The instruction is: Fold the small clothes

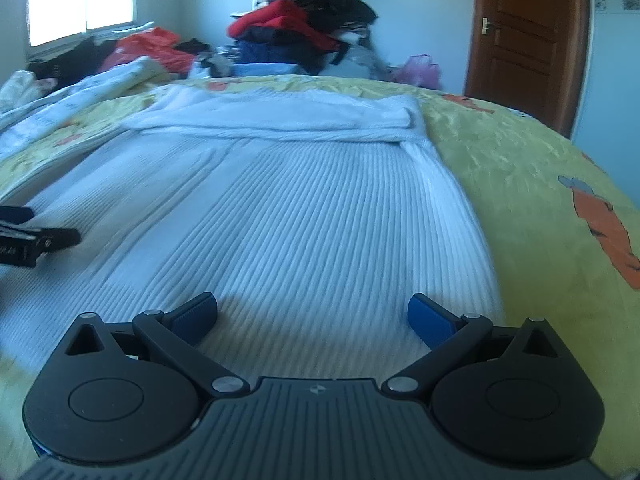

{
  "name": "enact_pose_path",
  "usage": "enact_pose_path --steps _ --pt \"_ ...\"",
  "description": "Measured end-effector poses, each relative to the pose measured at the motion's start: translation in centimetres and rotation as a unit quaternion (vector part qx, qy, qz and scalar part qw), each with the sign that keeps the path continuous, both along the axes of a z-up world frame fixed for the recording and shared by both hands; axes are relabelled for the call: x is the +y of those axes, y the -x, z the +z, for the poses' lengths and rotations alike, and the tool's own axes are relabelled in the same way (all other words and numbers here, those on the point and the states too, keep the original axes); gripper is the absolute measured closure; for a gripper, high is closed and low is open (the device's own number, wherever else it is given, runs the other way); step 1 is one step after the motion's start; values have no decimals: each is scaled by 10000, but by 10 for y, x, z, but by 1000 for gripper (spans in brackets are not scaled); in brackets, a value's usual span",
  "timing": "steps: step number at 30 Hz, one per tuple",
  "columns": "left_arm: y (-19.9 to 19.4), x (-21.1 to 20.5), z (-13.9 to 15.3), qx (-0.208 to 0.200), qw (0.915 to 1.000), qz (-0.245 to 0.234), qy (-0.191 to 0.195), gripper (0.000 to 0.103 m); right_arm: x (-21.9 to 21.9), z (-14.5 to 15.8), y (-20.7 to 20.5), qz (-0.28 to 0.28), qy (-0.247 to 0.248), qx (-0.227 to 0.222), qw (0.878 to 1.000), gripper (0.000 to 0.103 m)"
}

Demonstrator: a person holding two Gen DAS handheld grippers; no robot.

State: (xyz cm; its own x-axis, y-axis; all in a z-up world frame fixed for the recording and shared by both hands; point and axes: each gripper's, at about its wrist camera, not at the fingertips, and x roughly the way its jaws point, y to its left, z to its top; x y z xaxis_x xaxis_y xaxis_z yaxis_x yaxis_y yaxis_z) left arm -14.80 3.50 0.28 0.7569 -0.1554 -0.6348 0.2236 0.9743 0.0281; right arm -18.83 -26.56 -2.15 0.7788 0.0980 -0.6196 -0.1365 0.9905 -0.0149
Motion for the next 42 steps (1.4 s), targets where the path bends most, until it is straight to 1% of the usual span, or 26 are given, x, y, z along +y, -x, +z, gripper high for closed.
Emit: enact_pose_path --steps 2,3,6,8,10,12,14,16,18,20,22,24,26,27,28,29,30,31,32,33,34,35,36,38,40,42 --pt "19 12 4 -18 9999 -98 104 0 -5 5 23 200 -2 -19 9998 0" --pt "29 22 6 -55 9998 -97 151 0 -9 9 34 294 -125 -15 9995 0" --pt "45 55 13 -107 9997 66 214 0 -36 26 60 390 -752 -108 9963 1" --pt "41 78 16 12 9987 307 413 0 -64 36 60 92 -1251 -47 9921 0" --pt "27 103 14 210 9950 621 748 0 -96 37 50 -312 -1884 163 9815 2" --pt "12 116 11 405 9901 846 1045 0 -120 30 34 -637 -2382 560 9675 10" --pt "-1 119 13 441 9876 741 1309 0 -128 21 20 -608 -2633 842 9591 22" --pt "-15 117 15 539 9854 641 1480 0 -124 18 8 -432 -2736 883 9568 22" --pt "-31 116 15 722 9805 364 1793 0 -120 18 -5 -329 -2839 948 9536 22" --pt "-46 114 15 838 9761 221 1993 0 -119 16 -20 -293 -2953 954 9502 22" --pt "-58 112 14 884 9763 149 1972 0 -117 13 -36 -259 -3132 943 9446 22" --pt "-66 108 14 962 9788 49 1808 0 -119 9 -48 -171 -3303 989 9385 28" --pt "-68 105 16 1109 9797 -35 1668 2 -121 9 -51 -71 -3349 1081 9360 36" --pt "-66 106 16 1157 9798 -70 1628 8 -122 8 -50 -1 -3404 1173 9329 40" --pt "-63 105 17 1200 9803 -121 1563 11 -122 6 -48 71 -3471 1295 9288 48" --pt "-61 103 17 1238 9813 -214 1459 19 -125 4 -44 130 -3559 1401 9239 56" --pt "-53 102 18 1271 9826 -291 1323 30 -126 1 -40 189 -3671 1501 9178 60" --pt "-47 102 19 1274 9845 -297 1166 35 -126 -2 -36 232 -3783 1596 9115 66" --pt "-46 103 20 1287 9852 -289 1099 43 -126 -5 -32 235 -3883 1678 9058 74" --pt "-45 105 20 1301 9856 -257 1046 57 -126 -8 -29 225 -3959 1744 9013 78" --pt "-46 107 21 1330 9860 -194 986 67 -126 -11 -27 209 -4014 1801 8978 87" --pt "-49 109 21 1393 9854 -162 967 80 -125 -13 -26 172 -4054 1820 8957 92" --pt "-53 113 22 1489 9833 -162 1032 87 -123 -13 -24 162 -4114 1798 8934 91" --pt "-56 114 26 1579 9816 -212 1056 91 -120 -9 -24 203 -4138 1748 8932 91" --pt "-56 111 35 1525 9824 -339 1021 92 -122 1 -24 271 -4351 1600 8856 92" --pt "-59 114 50 1462 9782 -518 1382 92 -128 16 -25 371 -4634 1369 8747 92"
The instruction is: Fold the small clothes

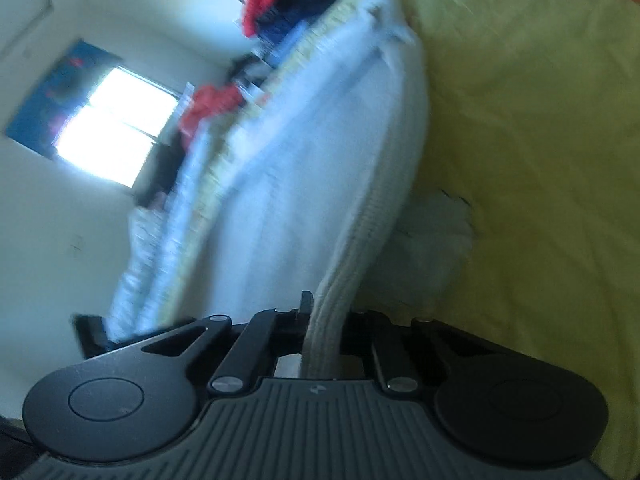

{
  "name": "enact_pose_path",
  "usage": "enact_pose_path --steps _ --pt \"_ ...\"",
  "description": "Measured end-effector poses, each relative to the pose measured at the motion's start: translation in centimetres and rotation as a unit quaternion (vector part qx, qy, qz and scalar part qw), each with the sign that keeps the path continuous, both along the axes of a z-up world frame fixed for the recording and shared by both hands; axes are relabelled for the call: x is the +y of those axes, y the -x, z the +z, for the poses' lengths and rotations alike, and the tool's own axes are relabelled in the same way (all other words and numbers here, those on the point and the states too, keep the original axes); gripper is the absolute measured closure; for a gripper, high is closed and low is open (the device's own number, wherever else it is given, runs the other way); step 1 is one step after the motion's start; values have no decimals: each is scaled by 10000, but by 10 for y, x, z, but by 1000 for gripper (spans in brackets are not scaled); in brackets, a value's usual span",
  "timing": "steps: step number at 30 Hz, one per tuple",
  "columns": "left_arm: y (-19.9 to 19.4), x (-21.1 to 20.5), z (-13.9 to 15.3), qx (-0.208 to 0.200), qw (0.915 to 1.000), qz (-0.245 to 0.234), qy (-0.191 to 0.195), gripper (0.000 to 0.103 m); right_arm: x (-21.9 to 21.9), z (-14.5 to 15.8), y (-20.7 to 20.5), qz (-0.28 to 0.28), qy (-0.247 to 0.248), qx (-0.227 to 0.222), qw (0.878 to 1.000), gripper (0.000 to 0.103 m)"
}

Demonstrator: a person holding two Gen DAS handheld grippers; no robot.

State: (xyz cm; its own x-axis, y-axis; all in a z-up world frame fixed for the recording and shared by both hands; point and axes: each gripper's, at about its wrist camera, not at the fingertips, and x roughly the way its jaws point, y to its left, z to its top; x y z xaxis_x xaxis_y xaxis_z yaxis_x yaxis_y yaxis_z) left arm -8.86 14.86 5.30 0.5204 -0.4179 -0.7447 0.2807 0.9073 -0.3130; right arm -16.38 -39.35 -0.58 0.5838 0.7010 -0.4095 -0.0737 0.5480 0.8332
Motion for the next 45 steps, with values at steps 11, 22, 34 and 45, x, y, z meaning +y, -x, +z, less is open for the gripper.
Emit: enact_pose_path --steps 11,22,34,45 --pt "-222 -18 77 -1262 9875 573 754 92 -40 71 -221 -997 -646 -1150 9862 90" --pt "-225 -3 33 -1188 9811 1512 229 47 -52 37 -240 -1357 992 -494 9845 41" --pt "-287 -110 19 -2205 9344 290 -2783 31 -30 32 -262 -1266 2263 -557 9642 41" --pt "-373 -113 11 -1310 9481 826 -2776 91 -11 34 -275 -914 2999 -722 9468 41"
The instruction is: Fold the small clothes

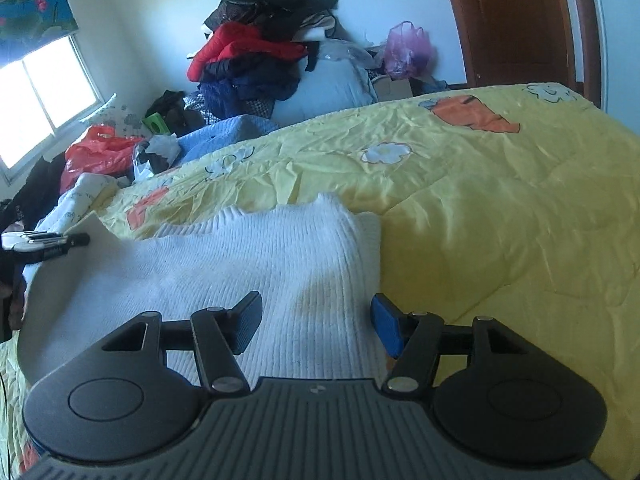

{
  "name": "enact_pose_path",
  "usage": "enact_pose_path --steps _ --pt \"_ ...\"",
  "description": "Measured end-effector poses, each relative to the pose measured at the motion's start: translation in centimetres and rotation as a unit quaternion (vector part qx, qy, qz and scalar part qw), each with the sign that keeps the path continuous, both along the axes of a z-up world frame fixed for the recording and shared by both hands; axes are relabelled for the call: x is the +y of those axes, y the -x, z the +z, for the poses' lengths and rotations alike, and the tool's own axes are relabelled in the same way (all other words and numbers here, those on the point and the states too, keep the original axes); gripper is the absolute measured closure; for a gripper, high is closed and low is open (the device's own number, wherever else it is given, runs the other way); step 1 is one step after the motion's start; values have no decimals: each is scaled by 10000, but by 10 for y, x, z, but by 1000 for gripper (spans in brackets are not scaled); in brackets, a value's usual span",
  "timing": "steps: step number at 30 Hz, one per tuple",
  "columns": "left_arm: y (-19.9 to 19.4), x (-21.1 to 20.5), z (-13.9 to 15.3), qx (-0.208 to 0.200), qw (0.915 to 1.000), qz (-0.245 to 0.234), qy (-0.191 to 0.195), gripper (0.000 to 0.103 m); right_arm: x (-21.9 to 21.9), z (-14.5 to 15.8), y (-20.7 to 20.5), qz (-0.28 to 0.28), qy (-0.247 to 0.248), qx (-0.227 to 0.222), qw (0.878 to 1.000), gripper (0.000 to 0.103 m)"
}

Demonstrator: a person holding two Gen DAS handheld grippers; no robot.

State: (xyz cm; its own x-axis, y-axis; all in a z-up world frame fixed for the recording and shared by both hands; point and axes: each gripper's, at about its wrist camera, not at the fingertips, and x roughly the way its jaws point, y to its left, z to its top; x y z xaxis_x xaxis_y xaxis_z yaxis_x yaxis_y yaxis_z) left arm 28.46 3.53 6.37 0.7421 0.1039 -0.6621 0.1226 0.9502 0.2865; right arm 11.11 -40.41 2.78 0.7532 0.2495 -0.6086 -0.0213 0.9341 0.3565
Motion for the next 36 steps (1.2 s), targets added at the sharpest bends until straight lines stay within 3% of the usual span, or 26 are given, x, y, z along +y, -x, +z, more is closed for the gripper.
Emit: enact_pose_path --steps 3,7,8,9,11,14,16,17,18,21,23,24,25,26,27,30,32,34,36 --pt "12 15 -7 -21 9996 285 -61 89 -4 0 7 -107 -155 22 9998 41" --pt "69 54 3 -274 9963 534 618 79 -11 7 43 -148 -479 -151 9986 36" --pt "85 65 4 -273 9933 617 934 70 -15 6 53 -204 -661 -149 9975 36" --pt "105 77 3 -180 9878 683 1388 54 -20 4 65 -280 -904 -126 9954 36" --pt "144 98 -2 23 9702 749 2303 36 -32 -6 91 -498 -1461 -1 9880 33" --pt "201 114 -21 210 9250 641 3738 34 -40 -23 122 -860 -1969 165 9765 34" --pt "218 113 -34 311 8960 651 4382 30 -39 -35 130 -998 -2205 275 9699 34" --pt "222 110 -40 402 8849 666 4592 28 -37 -41 129 -1066 -2307 307 9667 34" --pt "219 103 -47 468 8804 738 4661 28 -35 -46 125 -1125 -2444 332 9626 35" --pt "205 84 -52 372 8855 878 4547 24 -24 -61 103 -1278 -2874 332 9487 36" --pt "191 76 -51 314 8910 1092 4396 27 -19 -67 92 -1542 -2989 205 9415 37" --pt "183 73 -49 295 8973 1202 4237 46 -17 -69 88 -1708 -3005 151 9382 39" --pt "175 72 -50 303 9021 1284 4108 54 -15 -70 84 -1851 -2993 170 9359 51" --pt "173 72 -47 325 9037 1265 4078 67 -13 -69 81 -1858 -2959 162 9368 68" --pt "173 73 -42 312 9054 1188 4064 73 -10 -64 81 -1779 -2869 68 9413 72" --pt "188 72 -10 175 9257 765 3701 76 -4 -37 93 -1427 -2535 -269 9564 76" --pt "200 75 2 145 9261 528 3733 76 -1 -20 107 -1143 -2402 -419 9631 77" --pt "203 74 0 224 9368 400 3469 76 -2 -17 120 -1047 -2280 -400 9672 77" --pt "203 75 -20 521 9427 495 3257 76 -10 -32 130 -1109 -2215 -146 9687 77"
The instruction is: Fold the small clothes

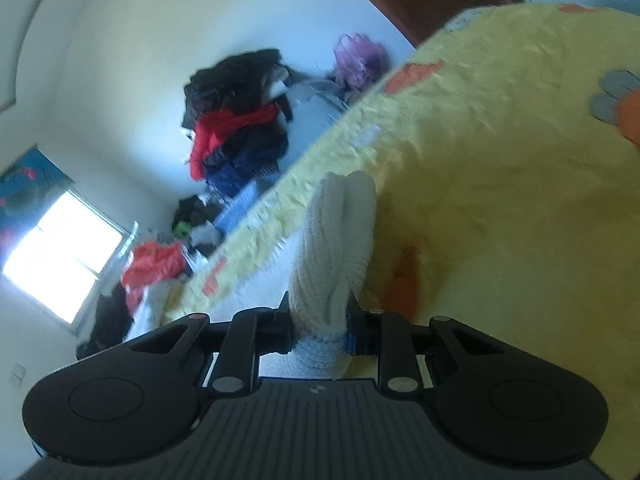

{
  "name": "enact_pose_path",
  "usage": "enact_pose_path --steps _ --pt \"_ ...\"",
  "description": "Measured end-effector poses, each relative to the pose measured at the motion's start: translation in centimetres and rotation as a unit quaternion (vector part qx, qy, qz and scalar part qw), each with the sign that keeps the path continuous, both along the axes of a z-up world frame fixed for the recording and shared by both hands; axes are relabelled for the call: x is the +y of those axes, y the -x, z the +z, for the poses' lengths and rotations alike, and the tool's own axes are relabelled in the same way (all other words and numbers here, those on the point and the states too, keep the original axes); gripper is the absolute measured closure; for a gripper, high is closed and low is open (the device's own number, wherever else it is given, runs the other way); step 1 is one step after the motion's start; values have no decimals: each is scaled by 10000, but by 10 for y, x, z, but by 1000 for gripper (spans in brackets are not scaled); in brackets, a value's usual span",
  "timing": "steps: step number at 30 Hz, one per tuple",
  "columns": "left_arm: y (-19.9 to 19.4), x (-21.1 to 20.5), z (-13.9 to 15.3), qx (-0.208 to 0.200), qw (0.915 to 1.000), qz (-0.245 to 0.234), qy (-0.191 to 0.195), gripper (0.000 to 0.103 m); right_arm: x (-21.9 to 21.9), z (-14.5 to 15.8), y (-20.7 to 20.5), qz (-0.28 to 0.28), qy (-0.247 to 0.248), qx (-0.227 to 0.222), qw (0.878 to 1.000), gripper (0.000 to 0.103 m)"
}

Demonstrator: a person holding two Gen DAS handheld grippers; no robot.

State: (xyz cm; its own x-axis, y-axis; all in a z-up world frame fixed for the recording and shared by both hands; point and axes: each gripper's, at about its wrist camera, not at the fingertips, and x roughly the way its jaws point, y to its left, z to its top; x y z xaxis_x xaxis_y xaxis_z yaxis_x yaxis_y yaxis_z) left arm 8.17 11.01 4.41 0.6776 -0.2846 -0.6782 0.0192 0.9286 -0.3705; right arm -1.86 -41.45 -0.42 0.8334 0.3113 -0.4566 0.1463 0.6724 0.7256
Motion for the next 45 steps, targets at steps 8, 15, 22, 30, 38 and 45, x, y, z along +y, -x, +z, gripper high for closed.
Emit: enact_pose_path --steps 8,15,22,30,38,45 --pt "27 27 10 -242 9996 -61 105 33 -26 -5 18 -371 -28 -6 9993 33" --pt "18 48 4 70 9967 430 681 1 -39 7 -8 -169 273 413 9986 14" --pt "32 32 -29 -10 9839 887 1549 1 -14 -16 37 -108 -378 339 9987 16" --pt "-8 7 -28 85 9843 1132 1352 73 18 -38 -12 -412 -506 244 9976 72" --pt "39 12 31 -314 9926 395 1103 77 15 7 22 90 -440 -274 9986 75" --pt "139 32 27 113 9956 -157 912 77 -5 18 123 499 -590 -59 9970 75"
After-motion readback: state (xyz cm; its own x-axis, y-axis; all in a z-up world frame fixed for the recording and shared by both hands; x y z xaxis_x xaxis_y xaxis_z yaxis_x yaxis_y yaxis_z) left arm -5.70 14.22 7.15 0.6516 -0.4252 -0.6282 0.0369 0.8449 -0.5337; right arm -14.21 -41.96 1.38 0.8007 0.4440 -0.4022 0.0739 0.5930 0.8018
